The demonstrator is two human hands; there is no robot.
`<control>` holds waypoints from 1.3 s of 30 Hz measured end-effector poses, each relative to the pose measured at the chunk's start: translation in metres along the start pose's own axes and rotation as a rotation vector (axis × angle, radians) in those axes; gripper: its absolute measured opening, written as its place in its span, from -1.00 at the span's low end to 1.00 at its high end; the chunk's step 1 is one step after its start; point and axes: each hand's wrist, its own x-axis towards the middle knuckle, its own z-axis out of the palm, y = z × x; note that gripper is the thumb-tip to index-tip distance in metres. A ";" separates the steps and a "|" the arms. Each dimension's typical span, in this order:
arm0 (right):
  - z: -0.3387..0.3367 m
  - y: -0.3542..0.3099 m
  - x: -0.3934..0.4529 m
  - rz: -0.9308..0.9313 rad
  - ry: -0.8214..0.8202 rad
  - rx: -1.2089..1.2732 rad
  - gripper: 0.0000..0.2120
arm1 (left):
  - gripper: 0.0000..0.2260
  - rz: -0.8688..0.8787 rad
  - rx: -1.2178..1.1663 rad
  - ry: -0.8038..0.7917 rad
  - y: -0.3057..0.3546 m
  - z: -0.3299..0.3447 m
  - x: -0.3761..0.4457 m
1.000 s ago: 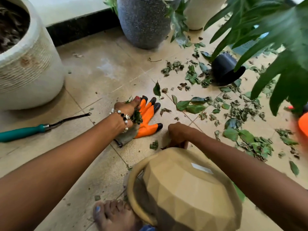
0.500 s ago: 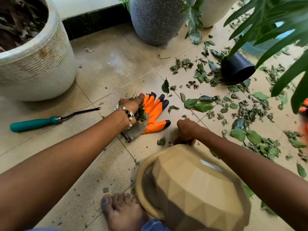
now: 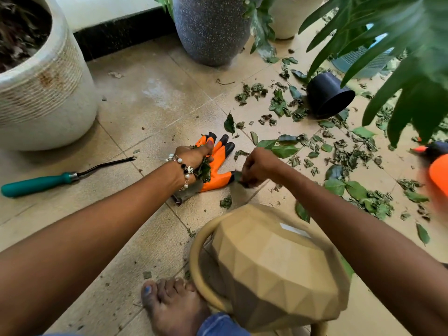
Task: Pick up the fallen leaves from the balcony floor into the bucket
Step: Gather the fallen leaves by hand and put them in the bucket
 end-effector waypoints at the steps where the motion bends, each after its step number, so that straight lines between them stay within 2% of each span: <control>1: -0.008 -0.006 -0.003 -0.025 0.046 0.123 -0.91 | -0.62 -0.220 -0.277 -0.024 0.002 -0.003 0.001; 2: -0.015 -0.012 -0.006 -0.062 0.078 0.246 -0.91 | -0.52 -0.266 -0.347 -0.108 0.003 -0.003 0.003; 3: -0.020 -0.018 -0.009 -0.101 0.087 0.350 -0.88 | -0.42 -0.267 -0.383 -0.095 0.003 0.001 0.004; 4: -0.021 -0.023 -0.012 -0.139 0.067 0.436 -0.85 | -0.35 -0.260 -0.306 -0.117 0.006 0.002 0.002; 5: -0.021 -0.028 -0.014 -0.177 0.030 0.485 -0.86 | -0.37 -0.223 -0.269 -0.106 0.005 0.007 -0.001; 7: -0.017 -0.035 -0.016 -0.247 -0.040 0.506 -0.88 | -0.69 -0.222 -0.245 -0.138 0.013 0.011 -0.006; 8: -0.015 -0.035 -0.016 -0.269 -0.062 0.529 -0.86 | -0.76 -0.212 -0.208 -0.103 0.018 0.009 -0.011; 11: -0.011 -0.024 -0.011 -0.223 -0.030 0.659 -0.83 | -0.70 -0.229 -0.220 -0.046 0.015 -0.003 -0.006; 12: -0.010 -0.019 -0.008 -0.210 -0.006 0.614 -0.84 | -0.69 -0.230 -0.229 -0.010 0.017 -0.007 -0.008; 14: -0.004 -0.012 -0.004 -0.190 -0.052 0.290 -0.90 | -0.93 -0.247 -0.173 0.010 0.017 -0.017 -0.008; 16: 0.012 -0.014 -0.004 -0.157 -0.244 -0.122 -0.82 | -0.60 -0.238 -0.129 0.086 0.018 -0.029 -0.007; 17: 0.023 -0.017 -0.003 -0.156 -0.302 -0.331 -0.75 | -0.67 -0.247 -0.177 0.147 0.018 -0.033 -0.002; 18: 0.034 -0.020 0.000 -0.172 -0.311 -0.524 -0.70 | -0.58 -0.251 -0.202 0.189 0.016 -0.038 0.002; 19: 0.045 -0.022 0.003 -0.204 -0.290 -0.665 -0.64 | -0.59 -0.257 -0.210 0.203 0.016 -0.039 0.002; 21: 0.061 -0.025 0.010 -0.244 -0.259 -0.792 -0.44 | -0.73 -0.265 -0.216 0.202 0.020 -0.039 -0.004; 23: 0.066 -0.031 0.012 -0.279 -0.244 -0.830 -0.47 | -0.78 -0.265 -0.216 0.210 0.018 -0.040 -0.003; 28: 0.062 -0.041 0.009 -0.246 -0.319 -0.695 -0.77 | -0.78 -0.270 -0.216 0.214 0.014 -0.047 -0.001; 31: 0.038 -0.044 0.009 -0.198 -0.366 -0.314 -0.81 | -0.74 -0.278 -0.171 0.156 0.012 -0.048 0.001; 35: 0.006 -0.054 0.005 -0.313 -0.082 0.105 -0.74 | -0.65 -0.312 -0.079 -0.001 0.015 -0.043 -0.004; 37: 0.004 -0.058 0.005 -0.383 0.035 0.099 -0.77 | -0.58 -0.326 -0.079 -0.053 0.017 -0.035 -0.006; 39: 0.007 -0.061 0.008 -0.429 0.071 -0.028 -0.84 | -0.57 -0.324 -0.103 -0.076 0.019 -0.028 -0.006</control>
